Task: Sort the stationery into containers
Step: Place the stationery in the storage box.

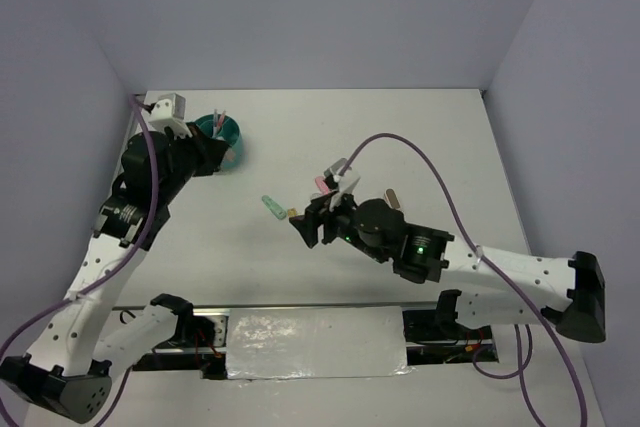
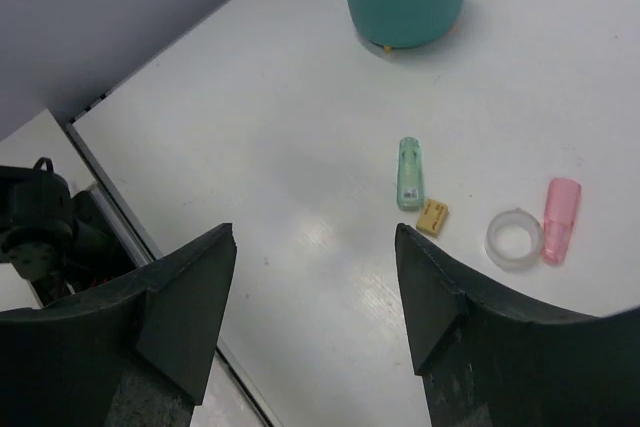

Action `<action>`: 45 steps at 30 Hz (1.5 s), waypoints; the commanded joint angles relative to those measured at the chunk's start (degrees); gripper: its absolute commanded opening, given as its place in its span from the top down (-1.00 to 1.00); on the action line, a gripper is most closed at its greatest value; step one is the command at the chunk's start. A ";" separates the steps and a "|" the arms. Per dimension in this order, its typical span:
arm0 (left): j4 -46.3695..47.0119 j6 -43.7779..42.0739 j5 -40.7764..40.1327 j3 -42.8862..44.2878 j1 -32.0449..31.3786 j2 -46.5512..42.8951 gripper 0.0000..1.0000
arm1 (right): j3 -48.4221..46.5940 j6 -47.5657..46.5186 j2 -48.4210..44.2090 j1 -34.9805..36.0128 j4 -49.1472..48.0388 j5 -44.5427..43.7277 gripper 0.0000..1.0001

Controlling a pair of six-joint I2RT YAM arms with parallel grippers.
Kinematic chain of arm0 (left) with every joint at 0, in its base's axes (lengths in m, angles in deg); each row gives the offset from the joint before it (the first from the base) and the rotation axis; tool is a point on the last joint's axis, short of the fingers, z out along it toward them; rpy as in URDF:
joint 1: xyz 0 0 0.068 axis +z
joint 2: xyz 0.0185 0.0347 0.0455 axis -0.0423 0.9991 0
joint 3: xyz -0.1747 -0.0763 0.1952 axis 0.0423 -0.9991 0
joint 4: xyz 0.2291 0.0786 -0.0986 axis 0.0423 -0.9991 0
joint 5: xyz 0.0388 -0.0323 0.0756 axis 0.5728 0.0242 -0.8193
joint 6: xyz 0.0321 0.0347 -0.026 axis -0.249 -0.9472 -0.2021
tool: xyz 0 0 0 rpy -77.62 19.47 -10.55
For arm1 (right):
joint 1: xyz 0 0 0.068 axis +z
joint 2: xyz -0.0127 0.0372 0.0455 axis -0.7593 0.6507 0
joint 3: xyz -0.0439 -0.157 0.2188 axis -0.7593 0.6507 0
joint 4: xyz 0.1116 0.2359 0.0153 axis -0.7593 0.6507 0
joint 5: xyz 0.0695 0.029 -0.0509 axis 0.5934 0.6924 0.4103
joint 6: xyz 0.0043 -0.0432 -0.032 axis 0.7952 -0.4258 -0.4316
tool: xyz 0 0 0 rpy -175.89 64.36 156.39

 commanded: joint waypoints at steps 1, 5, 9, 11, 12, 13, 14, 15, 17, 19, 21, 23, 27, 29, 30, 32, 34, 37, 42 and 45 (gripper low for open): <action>6.08 -5.30 -24.40 2.89 2.85 4.44 1.00 | 4.76 0.96 -7.15 -0.59 -0.82 -1.13 -0.44; 11.63 -8.01 -22.53 9.31 11.46 18.91 1.00 | 8.91 1.84 -13.23 -0.51 1.46 -0.43 -0.44; 31.65 -14.16 -10.02 6.42 19.63 25.45 1.00 | 12.95 2.11 -19.99 -0.51 3.49 0.89 -0.45; 40.89 -16.28 -1.97 6.24 23.95 30.70 1.00 | 13.66 2.02 -21.41 -0.42 4.54 2.29 -0.46; 43.09 -18.63 3.98 6.59 25.00 32.74 1.00 | 14.10 1.93 -22.46 -0.51 4.72 2.74 -0.46; 45.46 -20.05 6.56 7.90 26.15 36.85 1.00 | 14.19 1.84 -22.82 -0.51 5.25 3.00 -0.46; 45.66 -21.46 9.46 8.87 26.59 39.06 1.00 | 14.28 1.93 -23.08 -0.51 5.43 3.61 -0.46; 45.22 -24.60 13.84 10.36 26.95 41.00 1.00 | 14.36 1.93 -23.44 -0.51 5.78 4.23 -0.46; 44.34 -26.04 17.47 13.97 28.17 46.00 1.00 | 14.54 2.54 -23.53 -0.51 6.13 4.76 -0.46; 46.26 -24.47 23.44 15.29 30.01 48.21 1.00 | 14.80 2.90 -23.35 -0.42 6.22 5.20 -0.46; 48.46 -22.70 28.10 17.13 30.55 51.29 0.95 | 15.06 2.72 -22.83 -0.51 5.43 5.64 -0.46; 49.69 -21.74 32.06 17.93 30.55 53.92 0.92 | 15.24 2.81 -21.43 -0.51 3.94 5.91 -0.46; 51.19 -21.12 33.57 18.99 30.46 56.92 0.91 | 13.40 2.72 -17.65 -0.51 3.32 7.66 -0.46; 50.85 -21.99 34.63 18.72 30.46 57.89 0.90 | 12.44 2.55 -15.72 -0.42 3.49 8.80 -0.46; 50.93 -22.26 34.71 18.37 30.12 58.07 0.88 | 12.17 2.37 -15.36 -0.42 3.58 8.98 -0.46; 49.53 -22.96 35.59 19.07 29.85 59.38 0.84 | 11.82 2.11 -14.74 -0.42 3.84 8.63 -0.46; 46.99 -24.10 35.51 20.13 29.15 60.44 0.82 | 11.46 1.93 -14.74 -0.51 4.19 8.63 -0.46; 45.84 -26.39 32.96 19.25 27.83 60.70 0.83 | 11.99 2.11 -15.96 -0.42 4.02 8.54 -0.46; 44.08 -28.41 31.20 19.86 26.16 61.41 0.81 | 13.13 2.28 -18.16 -0.42 4.46 7.84 -0.46; 43.73 -28.85 29.88 19.34 26.07 61.67 0.77 | 12.96 2.19 -18.60 -0.42 4.99 7.58 -0.46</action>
